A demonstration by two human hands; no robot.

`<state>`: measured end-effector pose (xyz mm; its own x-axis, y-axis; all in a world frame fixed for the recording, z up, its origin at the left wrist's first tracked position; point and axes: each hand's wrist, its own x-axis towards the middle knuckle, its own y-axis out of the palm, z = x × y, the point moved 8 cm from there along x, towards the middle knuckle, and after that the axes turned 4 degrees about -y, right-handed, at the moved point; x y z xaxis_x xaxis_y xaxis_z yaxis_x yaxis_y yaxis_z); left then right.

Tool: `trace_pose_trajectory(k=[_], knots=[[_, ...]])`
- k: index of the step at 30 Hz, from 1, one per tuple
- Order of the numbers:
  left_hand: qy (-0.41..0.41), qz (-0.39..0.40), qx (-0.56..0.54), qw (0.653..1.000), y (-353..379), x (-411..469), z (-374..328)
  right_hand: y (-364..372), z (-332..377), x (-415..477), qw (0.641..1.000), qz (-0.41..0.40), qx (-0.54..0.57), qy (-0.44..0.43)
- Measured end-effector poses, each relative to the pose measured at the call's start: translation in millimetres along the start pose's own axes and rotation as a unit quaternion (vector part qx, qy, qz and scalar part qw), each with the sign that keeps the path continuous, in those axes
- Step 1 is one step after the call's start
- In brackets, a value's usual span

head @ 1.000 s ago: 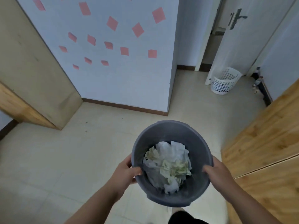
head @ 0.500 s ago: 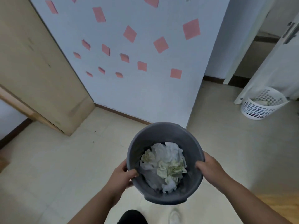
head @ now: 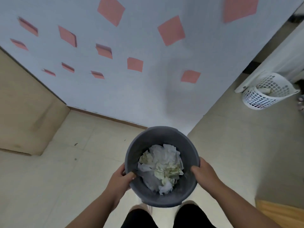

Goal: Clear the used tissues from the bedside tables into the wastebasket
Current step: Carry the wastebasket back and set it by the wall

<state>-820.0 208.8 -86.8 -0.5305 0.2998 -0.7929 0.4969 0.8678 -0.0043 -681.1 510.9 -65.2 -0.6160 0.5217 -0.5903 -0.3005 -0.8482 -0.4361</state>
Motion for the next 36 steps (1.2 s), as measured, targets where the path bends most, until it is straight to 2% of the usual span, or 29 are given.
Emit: trace_pose_trajectory(k=[7, 14, 21, 24, 27, 31, 33, 36], knots=[[-0.022, 0.015, 0.023, 0.999, -11.0, 172.6, -4.0, 61.9, -33.0, 168.7, 0.999, 0.003, -0.035, 0.027], [-0.025, 0.000, 0.022, 0.999, -12.3, 375.6, 65.5, 139.2, -120.7, 356.8, 0.998, 0.014, -0.055, 0.006], [-0.035, 0.012, 0.043, 0.998, -12.9, 523.0, 117.5, 185.9, -195.7, 471.0, 0.998, 0.004, -0.055, 0.002], [-0.018, -0.009, 0.052, 0.998, -11.5, 551.6, 127.8, 196.3, -216.8, 494.1, 0.999, -0.005, -0.038, 0.018], [-0.003, -0.036, 0.062, 0.997, -13.6, 563.2, 134.3, 202.9, -228.2, 500.0, 0.997, -0.021, 0.028, 0.067], [-0.023, -0.011, 0.048, 0.999, -15.4, 542.8, 127.2, 192.3, -218.1, 478.1, 0.994, -0.028, 0.041, 0.093], [-0.024, -0.038, 0.040, 0.998, -22.5, 510.3, 112.2, 181.4, -203.7, 450.7, 0.996, -0.021, 0.006, 0.092], [0.004, -0.079, 0.016, 0.997, -31.6, 438.8, 76.6, 166.3, -160.3, 395.9, 0.989, 0.039, -0.137, 0.029]])
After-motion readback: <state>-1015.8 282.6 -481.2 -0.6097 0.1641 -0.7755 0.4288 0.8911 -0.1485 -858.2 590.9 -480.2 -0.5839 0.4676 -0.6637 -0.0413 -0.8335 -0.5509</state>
